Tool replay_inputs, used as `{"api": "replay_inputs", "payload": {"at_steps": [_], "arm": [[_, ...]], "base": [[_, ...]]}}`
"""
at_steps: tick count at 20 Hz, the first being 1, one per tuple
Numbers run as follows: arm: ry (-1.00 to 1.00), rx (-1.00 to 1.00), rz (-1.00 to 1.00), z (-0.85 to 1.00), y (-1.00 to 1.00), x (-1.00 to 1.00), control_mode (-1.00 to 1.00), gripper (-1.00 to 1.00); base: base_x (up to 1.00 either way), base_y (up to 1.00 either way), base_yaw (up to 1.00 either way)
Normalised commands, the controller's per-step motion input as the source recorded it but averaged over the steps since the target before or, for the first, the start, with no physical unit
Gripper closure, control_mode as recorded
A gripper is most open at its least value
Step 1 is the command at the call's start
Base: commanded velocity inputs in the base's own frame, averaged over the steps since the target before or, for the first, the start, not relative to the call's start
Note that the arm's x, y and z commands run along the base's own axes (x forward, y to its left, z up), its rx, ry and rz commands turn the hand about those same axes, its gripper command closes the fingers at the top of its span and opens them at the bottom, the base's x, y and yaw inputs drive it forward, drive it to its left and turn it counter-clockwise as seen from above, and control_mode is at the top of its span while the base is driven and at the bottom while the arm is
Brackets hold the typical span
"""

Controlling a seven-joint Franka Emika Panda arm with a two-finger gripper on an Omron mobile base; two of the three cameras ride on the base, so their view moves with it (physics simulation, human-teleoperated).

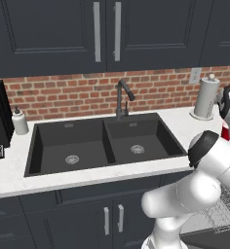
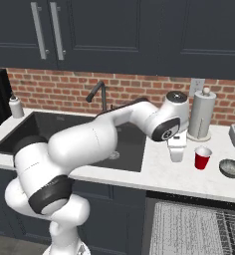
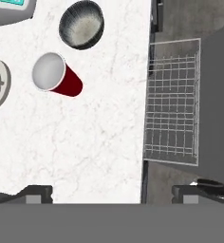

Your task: Pick up the cup and bowl from the counter, place them in the dishwasher, and close the dishwasher door.

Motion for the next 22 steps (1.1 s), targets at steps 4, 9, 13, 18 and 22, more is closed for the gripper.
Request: {"api": "replay_inputs", "payload": {"at_steps": [4,9,13,18,22], "arm": [[-0.04,0.0,0.0,-0.23,-0.28,0.0,-1.0,-1.0],[-0.07,0.0,0.0,-0.26,-0.15,0.03,-1.0,-1.0],[-0.07,0.0,0.0,-0.29,-0.09,0.09,-1.0,-1.0],[-0.05,0.0,0.0,-0.26,-0.01,0.16,-1.0,-1.0],[-0.02,0.0,0.0,-0.16,-0.07,0.23,-1.0,-1.0]], "base": [[0.0,0.0,0.0],[0.0,0.0,0.0],[0.0,0.0,0.0],[0.0,0.0,0.0],[0.0,0.0,0.0]]}}
